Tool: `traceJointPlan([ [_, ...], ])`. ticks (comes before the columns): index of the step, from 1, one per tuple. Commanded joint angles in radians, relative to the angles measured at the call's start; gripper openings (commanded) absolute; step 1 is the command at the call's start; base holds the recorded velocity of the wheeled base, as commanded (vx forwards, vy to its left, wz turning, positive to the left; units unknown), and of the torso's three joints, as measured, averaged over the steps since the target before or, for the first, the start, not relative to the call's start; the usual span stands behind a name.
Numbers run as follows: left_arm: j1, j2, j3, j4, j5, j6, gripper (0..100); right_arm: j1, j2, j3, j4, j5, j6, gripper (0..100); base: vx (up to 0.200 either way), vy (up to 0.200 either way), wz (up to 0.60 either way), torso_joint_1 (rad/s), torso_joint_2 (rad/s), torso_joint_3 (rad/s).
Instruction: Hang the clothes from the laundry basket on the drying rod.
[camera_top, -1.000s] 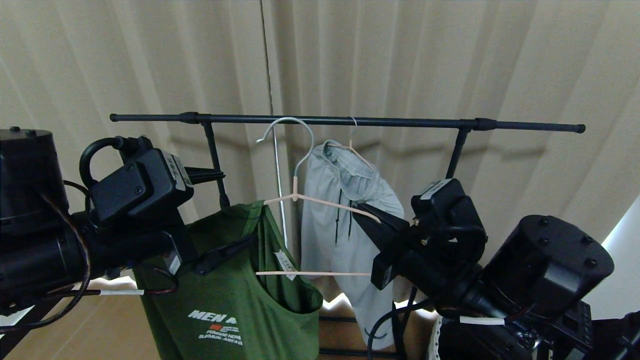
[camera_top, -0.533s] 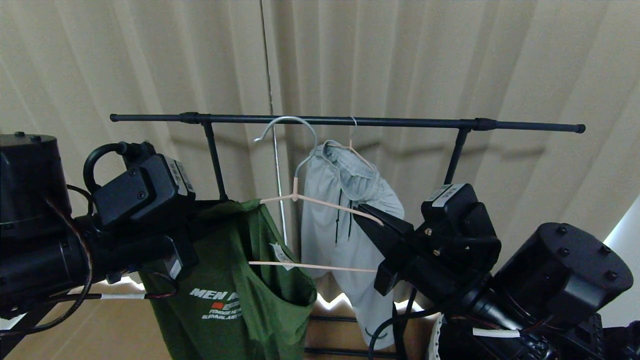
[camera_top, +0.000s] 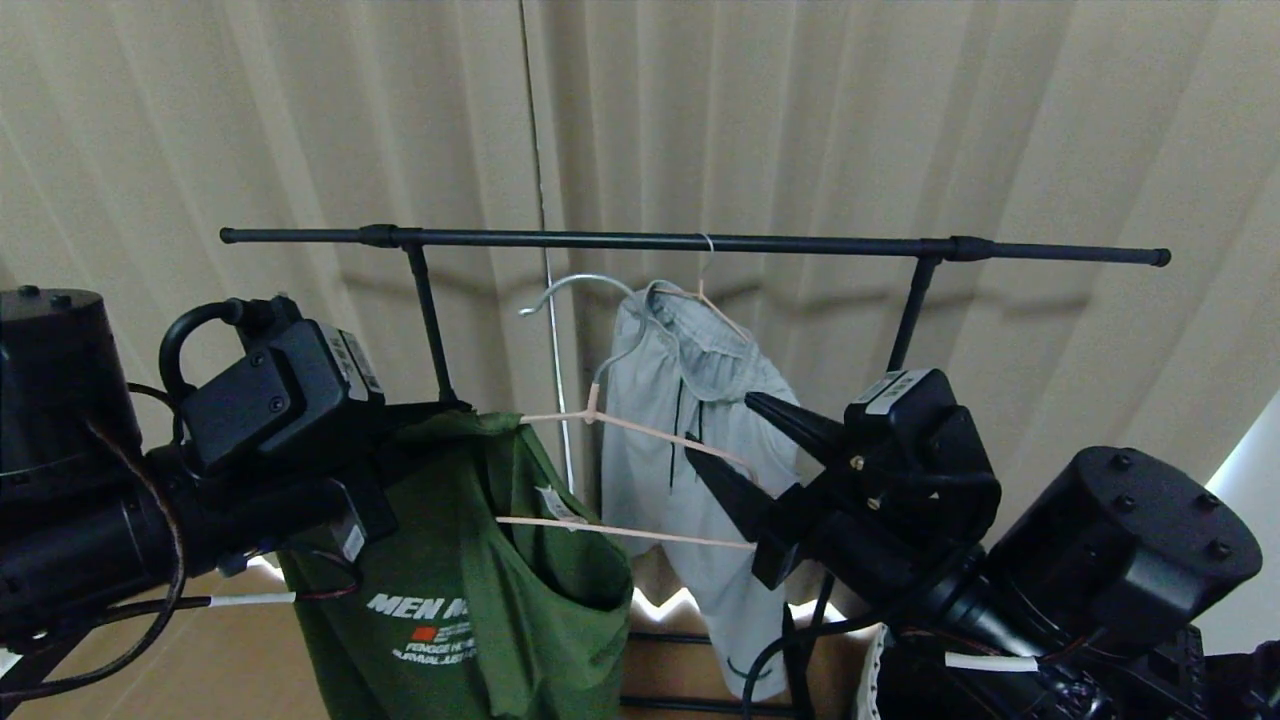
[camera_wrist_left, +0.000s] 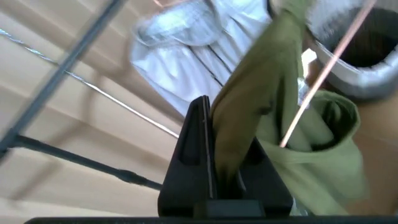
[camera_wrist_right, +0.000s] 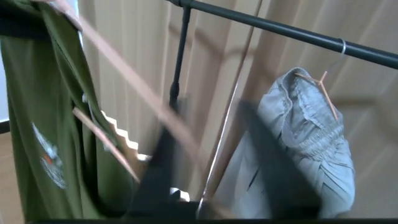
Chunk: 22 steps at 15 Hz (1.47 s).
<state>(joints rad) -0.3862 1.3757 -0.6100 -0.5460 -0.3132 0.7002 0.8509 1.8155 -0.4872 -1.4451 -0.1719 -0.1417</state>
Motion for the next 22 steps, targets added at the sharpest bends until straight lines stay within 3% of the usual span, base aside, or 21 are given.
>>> traceJointPlan([
  [1, 0.015, 0.006, 0.013, -0.006, 0.023, -0.034, 0, -0.009, -0.002, 0.001, 0.0, -0.001, -0.001, 100, 0.0, 0.0, 0.0, 0.0, 0.0, 0.0],
  [2, 0.016, 0.006, 0.013, -0.006, 0.052, -0.064, 0, -0.013, -0.002, 0.002, 0.0, -0.001, 0.001, 100, 0.0, 0.0, 0.0, 0.0, 0.0, 0.0],
  [5, 0.009, -0.001, 0.015, -0.006, 0.204, -0.252, 0, -0.015, -0.005, -0.001, 0.0, 0.002, 0.001, 100, 0.0, 0.0, 0.0, 0.0, 0.0, 0.0],
  [9, -0.005, -0.004, 0.016, -0.043, 0.224, -0.387, 0, 0.002, 0.007, 0.035, 0.0, 0.011, 0.002, 100, 0.0, 0.0, 0.0, 0.0, 0.0, 0.0],
  [13, -0.051, -0.006, 0.021, -0.144, 0.224, -0.419, 0, 0.036, 0.044, 0.062, 0.002, 0.066, 0.002, 100, 0.0, 0.0, 0.0, 0.0, 0.0, 0.0],
  [17, -0.102, -0.006, 0.021, -0.201, 0.224, -0.452, 0, 0.05, 0.088, 0.052, 0.002, 0.072, 0.002, 100, 0.0, 0.0, 0.0, 0.0, 0.0, 0.0],
  [22, -0.143, -0.009, 0.027, -0.227, 0.223, -0.487, 0, 0.043, 0.173, -0.036, 0.011, 0.071, 0.001, 100, 0.0, 0.0, 0.0, 0.0, 0.0, 0.0],
])
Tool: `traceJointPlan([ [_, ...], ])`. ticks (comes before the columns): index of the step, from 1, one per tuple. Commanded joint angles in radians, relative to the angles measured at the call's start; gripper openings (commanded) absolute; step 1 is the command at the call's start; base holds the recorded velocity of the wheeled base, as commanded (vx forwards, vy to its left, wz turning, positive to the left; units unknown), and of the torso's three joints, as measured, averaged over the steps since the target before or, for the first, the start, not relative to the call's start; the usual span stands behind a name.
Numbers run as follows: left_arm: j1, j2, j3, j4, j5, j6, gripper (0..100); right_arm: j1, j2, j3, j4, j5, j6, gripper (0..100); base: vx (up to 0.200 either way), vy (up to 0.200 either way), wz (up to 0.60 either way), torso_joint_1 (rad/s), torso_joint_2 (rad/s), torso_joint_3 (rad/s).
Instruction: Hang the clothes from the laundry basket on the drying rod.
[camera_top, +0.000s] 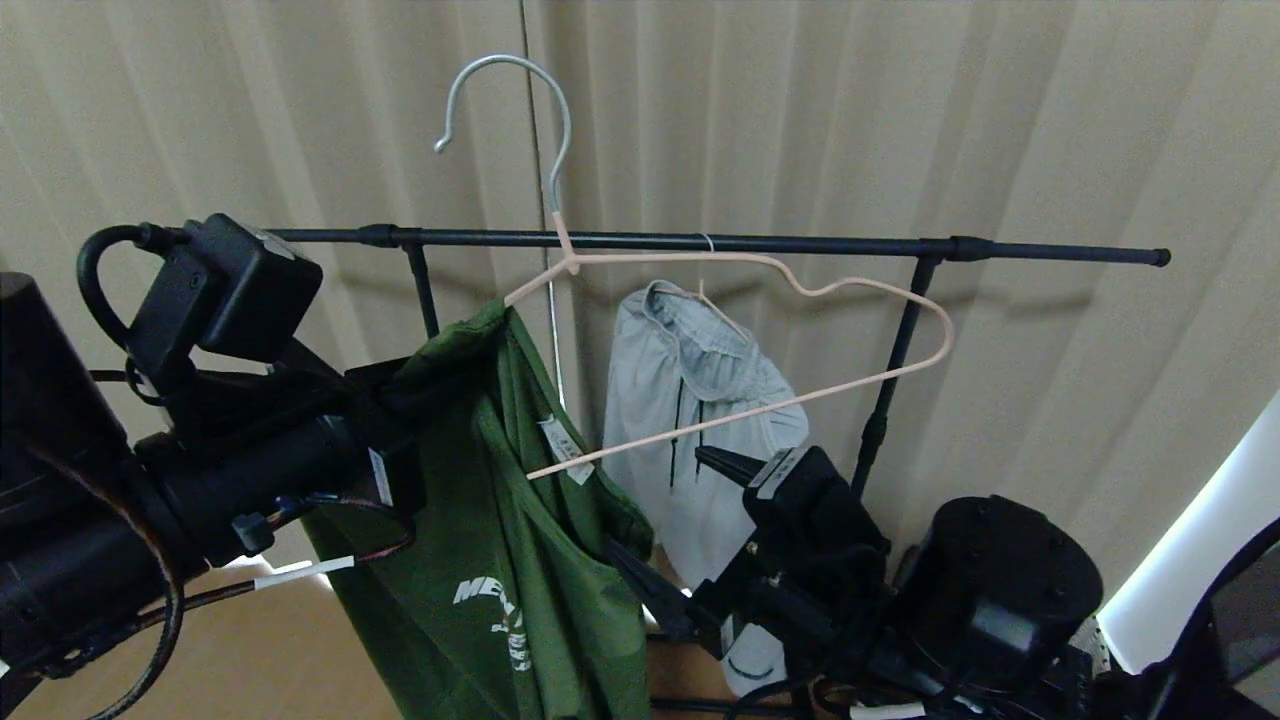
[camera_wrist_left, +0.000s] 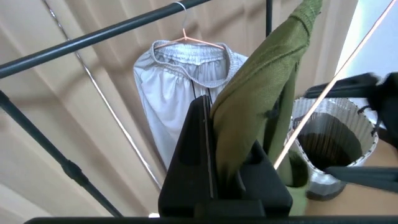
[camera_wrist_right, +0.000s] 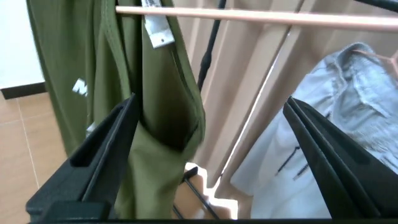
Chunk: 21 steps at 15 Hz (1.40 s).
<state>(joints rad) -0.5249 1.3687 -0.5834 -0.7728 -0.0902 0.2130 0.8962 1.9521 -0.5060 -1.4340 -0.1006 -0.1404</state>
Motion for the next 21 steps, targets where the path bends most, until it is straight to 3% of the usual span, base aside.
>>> traceJointPlan([
  [1, -0.006, -0.013, 0.0, 0.0, 0.0, -0.001, 0, -0.013, 0.057, -0.022, 0.0, -0.002, -0.001, 100, 0.0, 0.0, 0.0, 0.0, 0.0, 0.0],
  [6, -0.004, -0.045, 0.002, 0.0, 0.0, -0.003, 0, -0.079, 0.099, -0.006, 0.0, -0.01, 0.001, 100, 0.0, 0.0, 0.0, 0.0, 0.0, 0.0],
  [13, 0.016, -0.054, 0.024, 0.001, 0.0, 0.009, 0, -0.257, 0.065, 0.067, -0.009, -0.011, -0.001, 100, 0.0, 0.0, 0.0, 0.0, 0.0, 0.0],
  [18, 0.083, -0.053, 0.079, 0.001, 0.0, 0.105, 0, -0.396, 0.002, 0.058, -0.005, -0.011, -0.004, 100, 0.0, 0.0, 0.0, 0.0, 0.0, 0.0],
  [20, 0.086, -0.053, 0.083, 0.001, 0.0, 0.112, 0, -0.408, -0.001, 0.058, -0.005, -0.011, -0.004, 100, 0.0, 0.0, 0.0, 0.0, 0.0, 0.0],
  [21, 0.114, -0.053, 0.108, 0.001, 0.0, 0.164, 0, -0.444, -0.01, 0.052, -0.005, -0.011, -0.004, 100, 0.0, 0.0, 0.0, 0.0, 0.0, 0.0],
])
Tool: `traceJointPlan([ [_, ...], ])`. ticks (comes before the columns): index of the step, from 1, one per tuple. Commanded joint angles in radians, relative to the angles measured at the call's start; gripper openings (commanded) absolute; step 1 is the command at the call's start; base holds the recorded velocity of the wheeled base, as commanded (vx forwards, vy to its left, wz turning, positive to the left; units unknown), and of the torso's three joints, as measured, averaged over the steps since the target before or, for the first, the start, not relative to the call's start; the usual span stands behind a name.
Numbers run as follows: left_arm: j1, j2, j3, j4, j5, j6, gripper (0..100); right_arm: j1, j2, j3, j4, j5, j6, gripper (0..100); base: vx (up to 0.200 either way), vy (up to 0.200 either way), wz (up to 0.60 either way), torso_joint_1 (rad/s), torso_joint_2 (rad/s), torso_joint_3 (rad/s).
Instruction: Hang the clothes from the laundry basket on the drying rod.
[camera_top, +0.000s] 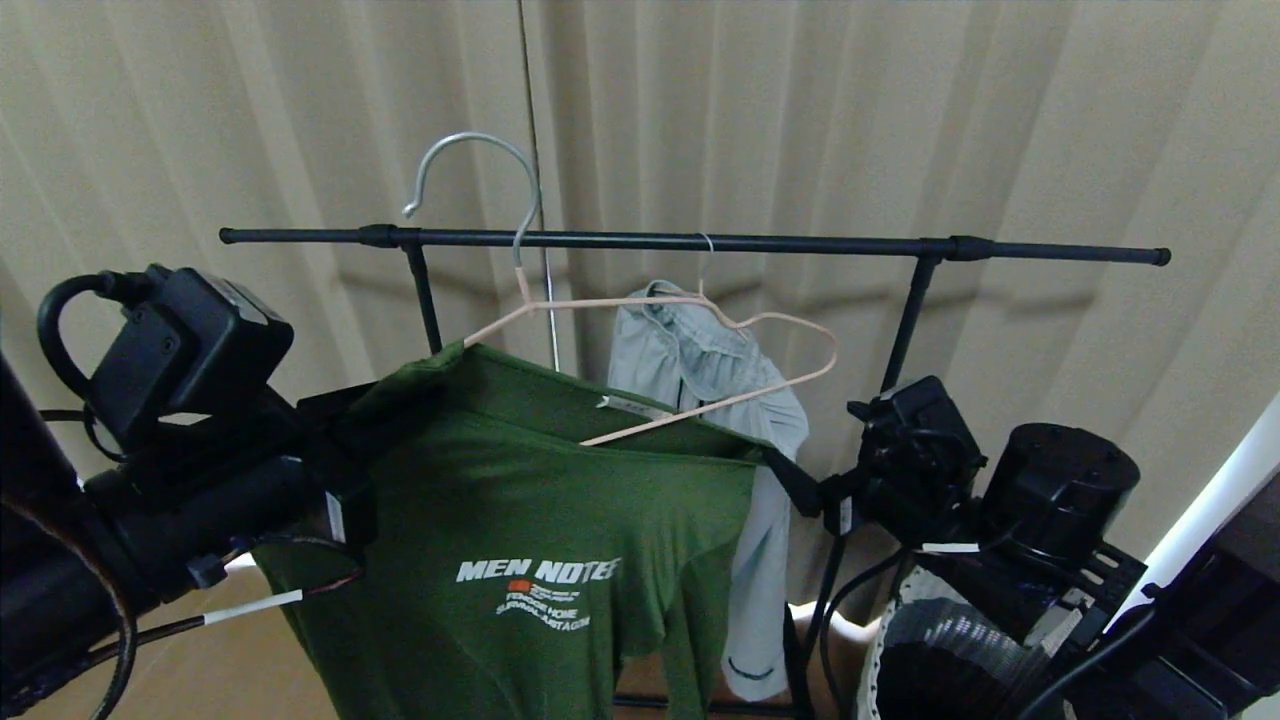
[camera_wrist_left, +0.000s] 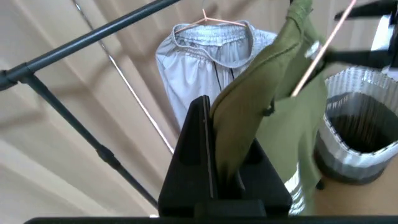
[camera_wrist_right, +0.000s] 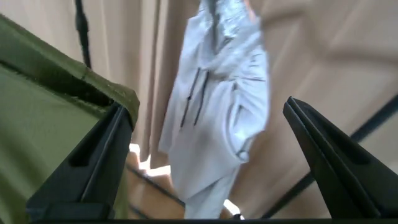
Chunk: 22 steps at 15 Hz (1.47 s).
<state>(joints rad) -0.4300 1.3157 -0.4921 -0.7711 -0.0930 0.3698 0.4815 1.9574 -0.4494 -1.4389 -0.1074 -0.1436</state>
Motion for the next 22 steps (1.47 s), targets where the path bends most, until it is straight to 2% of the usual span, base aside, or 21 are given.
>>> traceJointPlan([
  [1, 0.031, 0.002, 0.029, -0.001, 0.002, 0.041, 0, -0.037, -0.02, -0.011, 0.002, -0.003, -0.002, 100, 0.0, 0.0, 0.0, 0.0, 0.0, 0.0],
  [5, 0.074, 0.01, 0.066, -0.001, 0.002, 0.153, 0, -0.046, -0.035, -0.023, 0.006, -0.003, -0.005, 100, 0.0, 0.0, 0.0, 0.0, 0.0, 0.0],
  [8, 0.099, 0.017, 0.07, 0.001, 0.004, 0.178, 0, -0.046, -0.045, -0.028, 0.006, -0.003, -0.007, 100, 0.0, 0.0, 0.0, 0.0, 0.0, 0.0],
  [10, 0.126, 0.039, 0.083, -0.001, 0.004, 0.247, 0, -0.044, -0.061, -0.026, 0.008, 0.003, -0.007, 100, 0.0, 0.0, 0.0, 0.0, 0.0, 0.0],
  [12, 0.139, 0.074, 0.079, -0.001, 0.01, 0.274, 0, -0.026, -0.088, -0.019, 0.009, 0.006, -0.007, 100, 0.0, 0.0, 0.0, 0.0, 0.0, 0.0],
  [16, 0.137, 0.114, 0.064, -0.002, 0.093, 0.265, 0, 0.042, -0.158, 0.008, 0.055, 0.014, -0.005, 100, 0.0, 0.0, 0.0, 0.0, 0.0, 0.0],
  [18, 0.135, 0.115, 0.063, -0.004, 0.108, 0.248, 0, 0.063, -0.18, 0.018, 0.066, 0.037, -0.007, 100, 0.0, 0.0, 0.0, 0.0, 0.0, 0.0],
  [19, 0.103, 0.115, 0.063, -0.03, 0.116, 0.153, 0, 0.109, -0.235, 0.032, 0.132, 0.078, -0.011, 100, 0.0, 0.0, 0.0, 0.0, 0.0, 0.0],
  [22, 0.054, 0.125, 0.066, -0.074, 0.142, 0.063, 0, 0.154, -0.285, 0.032, 0.196, 0.13, -0.054, 100, 0.0, 0.0, 0.0, 0.0, 0.0, 0.0],
])
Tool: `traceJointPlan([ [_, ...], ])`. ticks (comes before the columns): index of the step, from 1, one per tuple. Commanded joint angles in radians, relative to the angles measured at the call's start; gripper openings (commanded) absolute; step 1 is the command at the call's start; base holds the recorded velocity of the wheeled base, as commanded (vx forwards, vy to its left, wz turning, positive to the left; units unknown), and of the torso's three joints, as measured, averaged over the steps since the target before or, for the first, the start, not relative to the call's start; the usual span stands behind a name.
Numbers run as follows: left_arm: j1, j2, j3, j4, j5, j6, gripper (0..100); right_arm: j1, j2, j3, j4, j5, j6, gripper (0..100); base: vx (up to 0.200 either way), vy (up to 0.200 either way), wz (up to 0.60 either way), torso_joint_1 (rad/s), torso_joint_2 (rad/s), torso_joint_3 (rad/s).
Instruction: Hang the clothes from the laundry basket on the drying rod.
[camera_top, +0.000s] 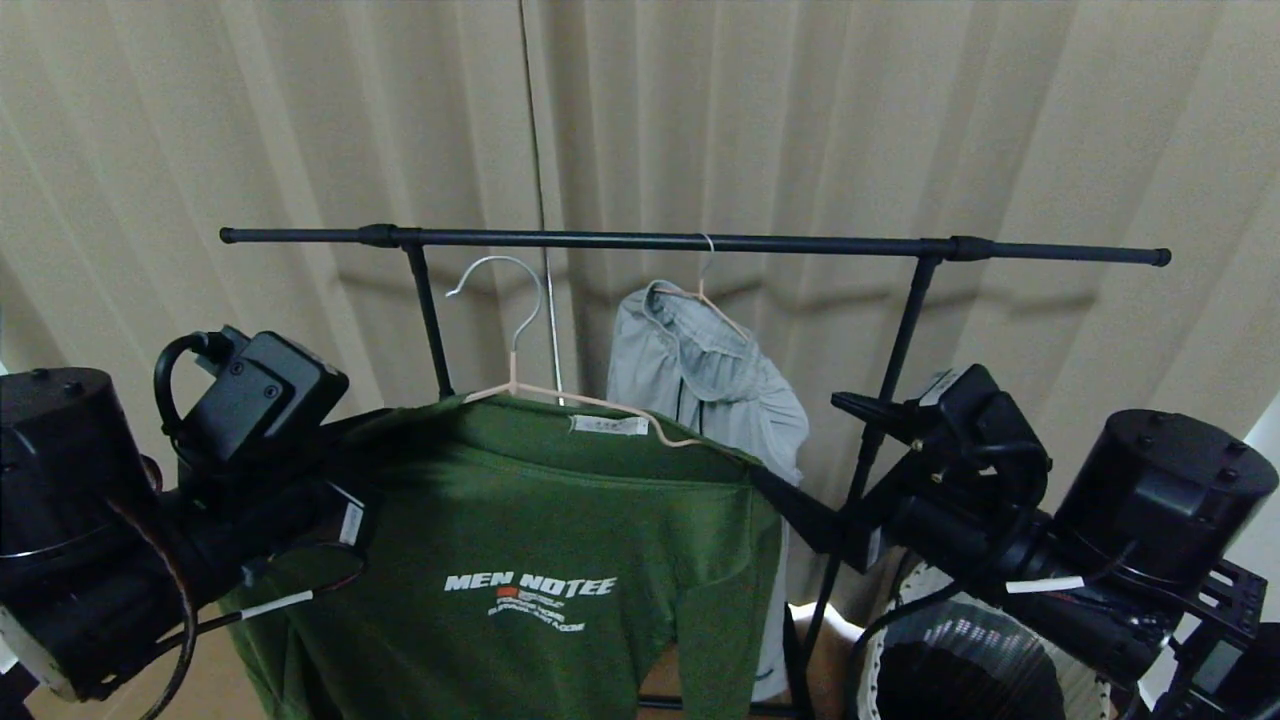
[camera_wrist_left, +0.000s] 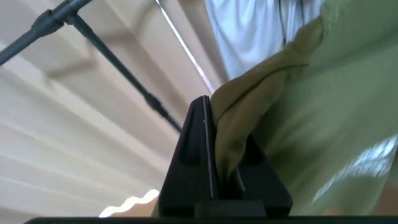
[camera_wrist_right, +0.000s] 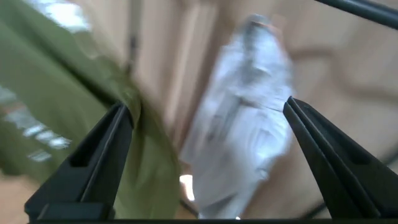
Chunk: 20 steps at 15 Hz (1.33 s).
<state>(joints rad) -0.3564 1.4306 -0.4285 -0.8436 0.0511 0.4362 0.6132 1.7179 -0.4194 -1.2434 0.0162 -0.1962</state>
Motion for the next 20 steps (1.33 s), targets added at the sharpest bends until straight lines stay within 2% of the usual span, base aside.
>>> traceJointPlan([
  [1, -0.03, 0.016, 0.008, -0.032, -0.004, -0.027, 0, 0.039, -0.057, -0.001, 0.027, 0.024, -0.025, 100, 0.0, 0.0, 0.0, 0.0, 0.0, 0.0],
  [4, -0.049, 0.05, 0.033, -0.107, -0.004, -0.036, 0, 0.083, -0.06, -0.036, 0.055, 0.025, -0.062, 100, 0.0, 0.0, 0.0, 0.0, 0.0, 0.0],
  [6, -0.056, 0.09, 0.045, -0.193, -0.004, -0.039, 0, 0.102, -0.063, -0.061, 0.11, 0.025, -0.071, 100, 0.0, 0.0, 0.0, 0.0, 0.0, 0.0],
  [9, -0.087, 0.123, 0.093, -0.285, -0.004, -0.037, 0, 0.112, -0.021, -0.157, 0.14, 0.025, -0.101, 100, 0.0, 0.0, 0.0, 0.0, 0.0, 0.0],
  [13, -0.138, 0.117, 0.111, -0.321, -0.004, -0.036, 0, 0.112, 0.025, -0.28, 0.266, 0.019, -0.109, 100, 0.0, 0.0, 0.0, 0.0, 0.0, 0.0],
  [17, -0.151, 0.106, 0.12, -0.324, -0.004, -0.034, 0, 0.106, 0.068, -0.311, 0.268, 0.004, -0.114, 100, 0.0, 0.0, 0.0, 0.0, 0.0, 0.0],
  [18, -0.153, 0.102, 0.12, -0.324, -0.004, -0.034, 0, 0.106, 0.068, -0.308, 0.268, 0.001, -0.114, 0, 0.0, 0.0, 0.0, 0.0, 0.0, 0.0],
  [20, -0.151, 0.096, 0.116, -0.325, -0.004, -0.037, 0, 0.106, 0.068, -0.299, 0.266, 0.001, -0.114, 0, 0.0, 0.0, 0.0, 0.0, 0.0, 0.0],
])
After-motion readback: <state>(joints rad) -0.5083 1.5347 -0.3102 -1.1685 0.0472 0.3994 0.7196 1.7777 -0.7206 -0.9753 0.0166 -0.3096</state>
